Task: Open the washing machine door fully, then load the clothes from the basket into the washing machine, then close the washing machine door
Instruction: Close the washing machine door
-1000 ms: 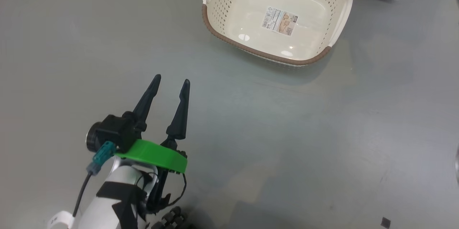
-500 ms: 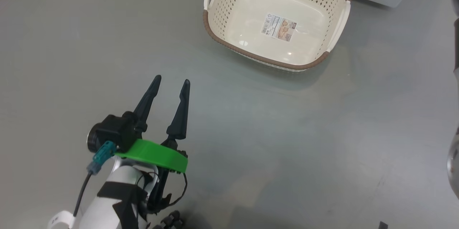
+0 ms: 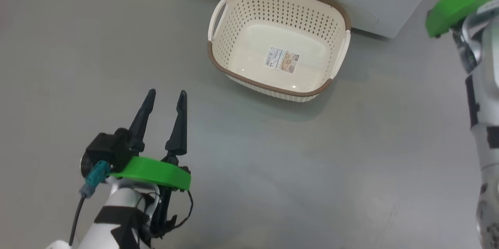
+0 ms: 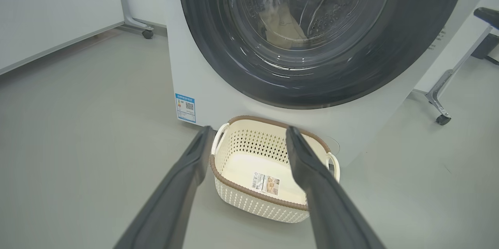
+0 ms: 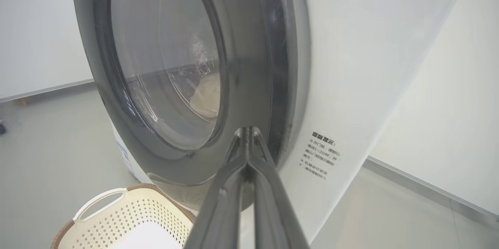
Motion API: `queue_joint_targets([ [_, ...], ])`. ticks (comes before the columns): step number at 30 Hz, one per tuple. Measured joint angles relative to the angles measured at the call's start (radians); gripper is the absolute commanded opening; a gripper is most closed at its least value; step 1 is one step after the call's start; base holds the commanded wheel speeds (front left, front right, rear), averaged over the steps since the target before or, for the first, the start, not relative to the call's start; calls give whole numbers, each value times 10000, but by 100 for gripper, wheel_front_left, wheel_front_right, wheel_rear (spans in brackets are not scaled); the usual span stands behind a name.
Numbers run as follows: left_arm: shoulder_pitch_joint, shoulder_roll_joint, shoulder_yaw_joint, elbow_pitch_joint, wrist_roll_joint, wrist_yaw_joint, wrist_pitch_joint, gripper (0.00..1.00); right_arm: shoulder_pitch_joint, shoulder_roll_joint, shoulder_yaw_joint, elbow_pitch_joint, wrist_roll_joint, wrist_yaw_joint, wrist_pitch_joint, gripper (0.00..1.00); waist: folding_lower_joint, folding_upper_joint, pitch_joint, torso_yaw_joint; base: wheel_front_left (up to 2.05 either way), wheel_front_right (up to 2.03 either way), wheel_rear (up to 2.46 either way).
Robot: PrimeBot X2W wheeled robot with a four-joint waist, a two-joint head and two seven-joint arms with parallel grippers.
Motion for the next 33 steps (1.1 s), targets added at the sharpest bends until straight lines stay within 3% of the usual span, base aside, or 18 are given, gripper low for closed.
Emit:
queue_joint_targets([
  [6,656,171,397,-52,2,2,0,100,2230,-63,410,-1198,1014,0,2,0,0,0,-838,-562,0,0,0],
  [16,1138,190,738,-186,205,2,0,100,4499,240,196,-2736,1551,0,2,0,0,0,-1784,-1572,0,0,0],
  [33,2279,410,1613,56,571,2,0,100,7557,780,-1478,-4376,1839,0,2,0,0,0,-3224,-2995,0,0,0],
])
